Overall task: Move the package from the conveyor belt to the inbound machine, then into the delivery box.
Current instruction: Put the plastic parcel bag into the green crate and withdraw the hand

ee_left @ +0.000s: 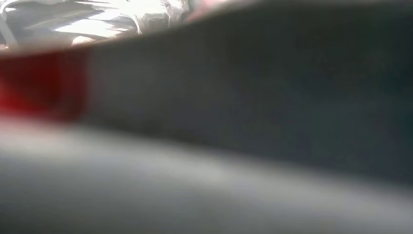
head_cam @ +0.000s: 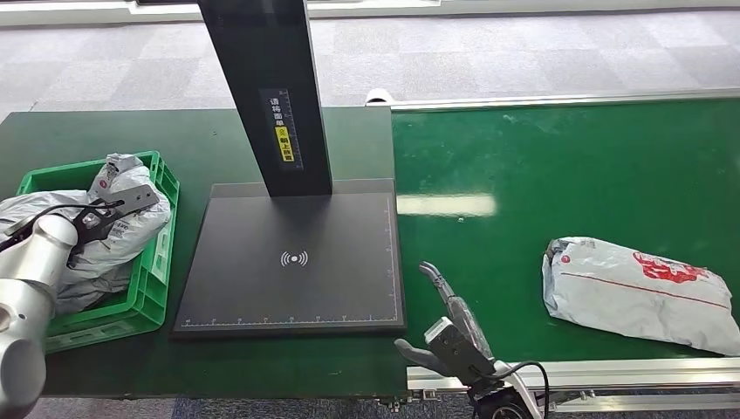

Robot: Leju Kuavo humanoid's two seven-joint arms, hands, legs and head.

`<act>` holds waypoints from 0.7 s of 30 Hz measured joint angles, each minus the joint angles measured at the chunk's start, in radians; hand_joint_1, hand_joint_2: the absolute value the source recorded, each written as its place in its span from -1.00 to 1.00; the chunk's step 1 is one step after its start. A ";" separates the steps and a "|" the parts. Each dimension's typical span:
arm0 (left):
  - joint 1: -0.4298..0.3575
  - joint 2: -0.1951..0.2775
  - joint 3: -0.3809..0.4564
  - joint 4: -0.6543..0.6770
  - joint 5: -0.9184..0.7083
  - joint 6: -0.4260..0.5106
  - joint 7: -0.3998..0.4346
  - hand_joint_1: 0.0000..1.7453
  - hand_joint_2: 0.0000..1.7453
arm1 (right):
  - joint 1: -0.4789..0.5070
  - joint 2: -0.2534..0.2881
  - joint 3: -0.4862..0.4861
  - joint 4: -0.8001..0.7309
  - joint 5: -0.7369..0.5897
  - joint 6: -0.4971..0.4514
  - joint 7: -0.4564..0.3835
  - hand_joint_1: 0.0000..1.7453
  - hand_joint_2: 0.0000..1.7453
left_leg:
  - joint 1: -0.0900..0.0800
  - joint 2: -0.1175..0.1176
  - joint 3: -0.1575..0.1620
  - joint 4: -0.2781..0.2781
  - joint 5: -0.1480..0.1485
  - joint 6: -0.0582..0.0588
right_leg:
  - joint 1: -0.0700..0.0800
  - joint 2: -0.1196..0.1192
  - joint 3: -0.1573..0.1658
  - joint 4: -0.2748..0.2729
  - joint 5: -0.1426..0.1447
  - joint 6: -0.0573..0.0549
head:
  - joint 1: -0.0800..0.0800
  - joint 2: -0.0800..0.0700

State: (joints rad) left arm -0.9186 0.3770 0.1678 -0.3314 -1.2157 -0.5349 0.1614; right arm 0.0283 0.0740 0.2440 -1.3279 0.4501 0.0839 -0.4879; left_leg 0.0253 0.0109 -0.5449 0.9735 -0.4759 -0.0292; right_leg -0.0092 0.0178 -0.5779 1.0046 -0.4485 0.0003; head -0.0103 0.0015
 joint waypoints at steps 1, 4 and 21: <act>0.000 0.000 0.003 0.001 0.001 -0.002 -0.004 -1.00 -1.00 | -0.002 0.000 0.001 0.003 0.000 0.000 0.000 -1.00 1.00 | 0.000 0.000 0.000 0.000 0.000 0.000 | 0.000 0.000 0.000 0.000 0.000 0.000 | 0.000 0.000; 0.001 -0.002 0.013 0.005 0.015 -0.017 -0.035 -1.00 -1.00 | -0.006 0.003 0.002 0.010 0.000 0.000 0.000 -1.00 1.00 | -0.001 -0.001 0.000 0.000 0.000 0.000 | 0.000 -0.001 0.000 0.000 0.000 0.000 | 0.000 0.000; 0.057 -0.014 0.046 0.001 0.214 -0.247 -0.586 -1.00 -1.00 | -0.017 -0.003 0.003 0.019 -0.019 0.000 -0.006 -1.00 1.00 | -0.005 -0.017 -0.004 0.001 0.004 0.005 | -0.005 -0.018 0.003 0.000 -0.003 0.004 | 0.000 0.000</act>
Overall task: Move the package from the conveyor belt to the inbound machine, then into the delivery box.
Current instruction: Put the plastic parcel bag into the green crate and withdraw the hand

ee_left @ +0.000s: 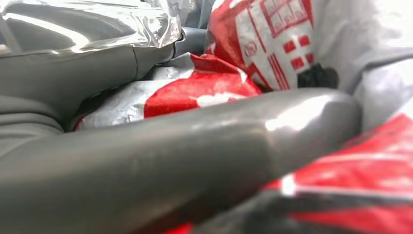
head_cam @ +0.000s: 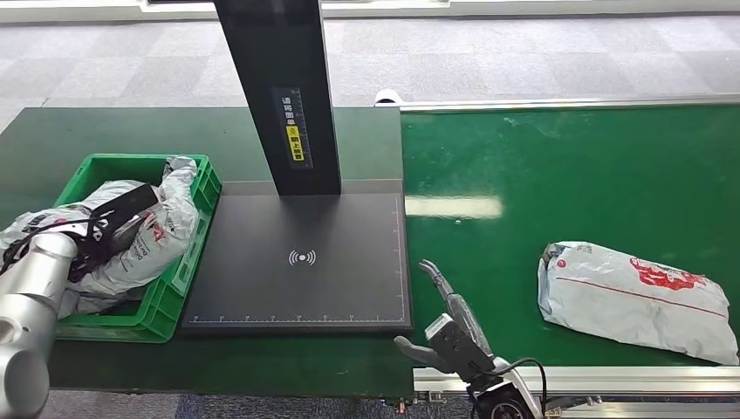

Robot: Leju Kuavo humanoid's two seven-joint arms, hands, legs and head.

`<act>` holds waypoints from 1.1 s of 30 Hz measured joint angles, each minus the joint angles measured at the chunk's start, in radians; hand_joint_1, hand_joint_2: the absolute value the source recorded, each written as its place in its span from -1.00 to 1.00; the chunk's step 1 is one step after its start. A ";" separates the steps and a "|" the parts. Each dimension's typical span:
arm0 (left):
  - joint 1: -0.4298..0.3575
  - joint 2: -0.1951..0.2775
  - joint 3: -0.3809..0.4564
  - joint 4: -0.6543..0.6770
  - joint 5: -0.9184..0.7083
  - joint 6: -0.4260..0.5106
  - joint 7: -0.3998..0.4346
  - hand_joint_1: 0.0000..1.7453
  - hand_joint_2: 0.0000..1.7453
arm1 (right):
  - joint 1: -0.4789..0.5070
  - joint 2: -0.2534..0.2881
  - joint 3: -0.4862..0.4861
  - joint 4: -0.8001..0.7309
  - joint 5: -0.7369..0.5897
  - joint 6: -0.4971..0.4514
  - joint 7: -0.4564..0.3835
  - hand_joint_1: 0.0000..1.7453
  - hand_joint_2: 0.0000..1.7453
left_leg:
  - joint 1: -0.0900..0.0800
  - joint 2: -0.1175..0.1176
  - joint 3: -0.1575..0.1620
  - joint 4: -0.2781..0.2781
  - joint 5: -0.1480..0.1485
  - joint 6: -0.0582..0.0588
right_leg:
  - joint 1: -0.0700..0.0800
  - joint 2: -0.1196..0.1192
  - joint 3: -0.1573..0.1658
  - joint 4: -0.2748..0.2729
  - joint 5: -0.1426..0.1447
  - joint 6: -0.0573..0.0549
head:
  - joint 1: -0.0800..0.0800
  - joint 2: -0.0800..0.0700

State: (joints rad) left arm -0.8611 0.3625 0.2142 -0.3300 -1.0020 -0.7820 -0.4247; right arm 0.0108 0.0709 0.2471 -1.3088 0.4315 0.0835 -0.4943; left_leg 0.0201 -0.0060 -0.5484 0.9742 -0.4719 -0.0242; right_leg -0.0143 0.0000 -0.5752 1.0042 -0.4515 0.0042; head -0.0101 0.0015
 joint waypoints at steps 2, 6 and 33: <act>0.006 -0.001 -0.002 -0.003 0.009 -0.007 -0.018 -1.00 -1.00 | 0.000 -0.002 0.000 0.000 -0.001 0.000 -0.002 -1.00 1.00 | 0.000 0.000 0.000 0.000 0.000 0.000 | 0.000 0.000 0.000 0.000 0.000 0.000 | 0.000 0.000; 0.017 0.001 -0.010 -0.014 0.033 -0.039 -0.073 -1.00 -1.00 | -0.004 -0.004 0.000 0.000 -0.001 0.000 -0.005 -1.00 1.00 | -0.001 -0.003 -0.002 0.000 0.000 0.001 | -0.001 -0.002 -0.001 0.000 0.000 0.001 | 0.000 0.000; 0.007 -0.075 -0.295 -0.092 -0.316 1.028 0.675 -1.00 -1.00 | 0.046 -0.006 -0.009 -0.061 0.024 -0.010 0.013 -1.00 1.00 | -0.001 0.001 -0.005 0.001 0.002 0.002 | -0.001 0.000 -0.004 -0.001 0.003 0.001 | 0.000 0.000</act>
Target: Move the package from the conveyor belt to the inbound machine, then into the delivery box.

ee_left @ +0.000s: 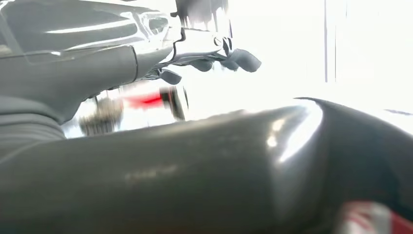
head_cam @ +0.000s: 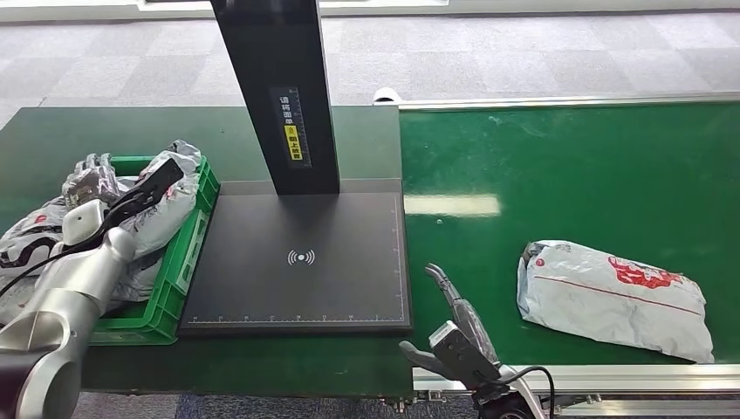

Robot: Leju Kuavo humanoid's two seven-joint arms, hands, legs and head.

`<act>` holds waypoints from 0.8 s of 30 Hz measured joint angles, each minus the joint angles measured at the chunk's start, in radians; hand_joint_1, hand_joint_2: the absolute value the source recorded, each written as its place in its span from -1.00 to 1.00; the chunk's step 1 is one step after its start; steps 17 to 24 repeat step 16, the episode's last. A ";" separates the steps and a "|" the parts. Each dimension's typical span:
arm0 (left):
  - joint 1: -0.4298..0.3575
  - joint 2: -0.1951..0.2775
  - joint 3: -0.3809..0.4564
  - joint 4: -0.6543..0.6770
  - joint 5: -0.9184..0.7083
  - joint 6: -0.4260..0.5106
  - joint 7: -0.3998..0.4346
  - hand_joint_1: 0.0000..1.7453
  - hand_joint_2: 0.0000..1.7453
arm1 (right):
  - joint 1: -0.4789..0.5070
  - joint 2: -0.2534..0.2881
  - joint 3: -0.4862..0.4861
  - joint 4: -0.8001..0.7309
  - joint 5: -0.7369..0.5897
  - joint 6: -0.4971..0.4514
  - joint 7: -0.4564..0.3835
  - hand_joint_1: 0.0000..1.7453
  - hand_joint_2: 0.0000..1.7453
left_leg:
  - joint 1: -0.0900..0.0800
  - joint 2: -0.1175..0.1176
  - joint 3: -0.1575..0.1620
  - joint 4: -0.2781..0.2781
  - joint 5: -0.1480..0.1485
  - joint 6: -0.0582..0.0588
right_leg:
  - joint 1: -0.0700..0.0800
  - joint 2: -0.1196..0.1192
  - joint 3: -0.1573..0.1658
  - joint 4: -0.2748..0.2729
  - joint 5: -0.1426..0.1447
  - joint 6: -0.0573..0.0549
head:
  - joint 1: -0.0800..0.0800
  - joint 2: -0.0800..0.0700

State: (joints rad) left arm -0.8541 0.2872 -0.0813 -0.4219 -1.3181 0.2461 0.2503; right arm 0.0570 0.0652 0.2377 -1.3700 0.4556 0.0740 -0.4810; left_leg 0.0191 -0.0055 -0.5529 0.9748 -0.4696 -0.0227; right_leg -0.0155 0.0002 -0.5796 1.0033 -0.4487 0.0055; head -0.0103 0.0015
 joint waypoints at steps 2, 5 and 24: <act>0.002 0.003 -0.039 -0.019 -0.074 0.079 0.044 -1.00 -1.00 | 0.005 0.000 -0.001 -0.006 -0.003 -0.001 0.001 -1.00 1.00 | 0.000 0.000 -0.001 0.000 0.000 0.000 | 0.000 0.000 -0.001 0.000 0.000 0.000 | 0.000 0.000; 0.007 0.008 -0.062 -0.039 -0.142 0.189 0.075 -1.00 -1.00 | 0.015 0.000 -0.001 -0.010 -0.009 -0.009 0.000 -1.00 1.00 | 0.000 0.000 -0.001 0.000 0.000 0.000 | 0.000 0.000 -0.001 0.000 0.000 0.000 | 0.000 0.000; 0.057 0.024 0.014 -0.115 -0.231 0.377 0.025 -1.00 -1.00 | 0.019 -0.007 -0.002 -0.018 -0.026 -0.023 0.001 -1.00 1.00 | 0.000 0.000 -0.002 0.000 0.000 0.000 | 0.000 0.000 -0.002 0.000 0.000 0.000 | 0.000 0.000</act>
